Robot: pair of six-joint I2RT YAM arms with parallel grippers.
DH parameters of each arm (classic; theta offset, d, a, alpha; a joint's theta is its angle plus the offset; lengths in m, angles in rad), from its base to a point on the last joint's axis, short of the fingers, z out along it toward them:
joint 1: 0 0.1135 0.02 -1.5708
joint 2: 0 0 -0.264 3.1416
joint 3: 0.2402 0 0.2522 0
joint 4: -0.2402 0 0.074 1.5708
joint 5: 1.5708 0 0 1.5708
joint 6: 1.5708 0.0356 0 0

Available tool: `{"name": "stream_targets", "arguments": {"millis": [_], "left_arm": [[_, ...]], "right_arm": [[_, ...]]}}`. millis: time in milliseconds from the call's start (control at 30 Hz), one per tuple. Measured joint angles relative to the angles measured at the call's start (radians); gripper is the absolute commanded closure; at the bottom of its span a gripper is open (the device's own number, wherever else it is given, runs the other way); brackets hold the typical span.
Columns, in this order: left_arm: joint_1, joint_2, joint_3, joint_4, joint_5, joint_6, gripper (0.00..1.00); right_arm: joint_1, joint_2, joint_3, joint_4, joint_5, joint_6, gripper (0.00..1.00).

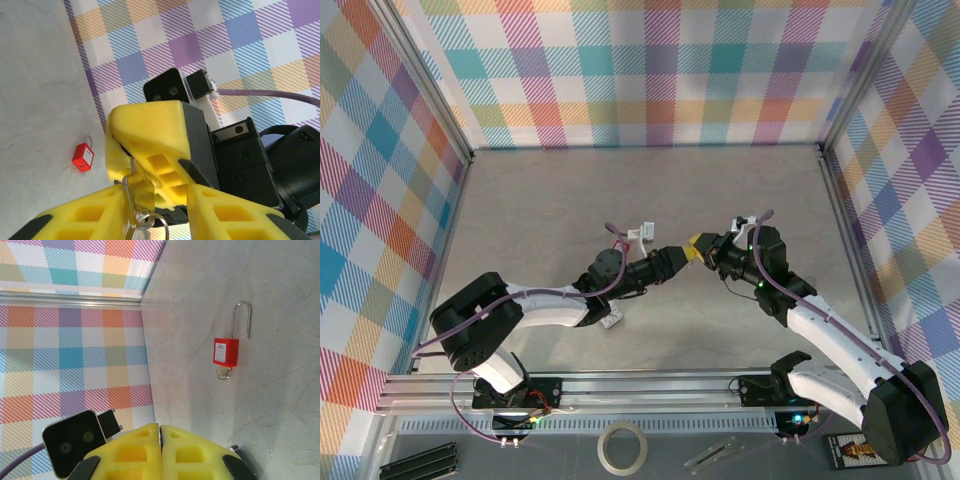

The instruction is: Unlock with the key

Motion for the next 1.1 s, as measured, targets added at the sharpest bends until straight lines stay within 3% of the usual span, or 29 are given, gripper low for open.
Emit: {"name": "stream_targets", "arguments": {"millis": [667,1100], "left_arm": [[-0.016,0.035,0.014,0.011,-0.026,-0.037,0.75],[-0.016,0.073,0.041,0.012,-0.033,-0.045,0.89]], "right_arm": [[0.005,-0.021,-0.018,-0.007,0.062,0.031,1.0],[0.016,-0.034,-0.04,0.01,0.114,0.07,1.0]]}}
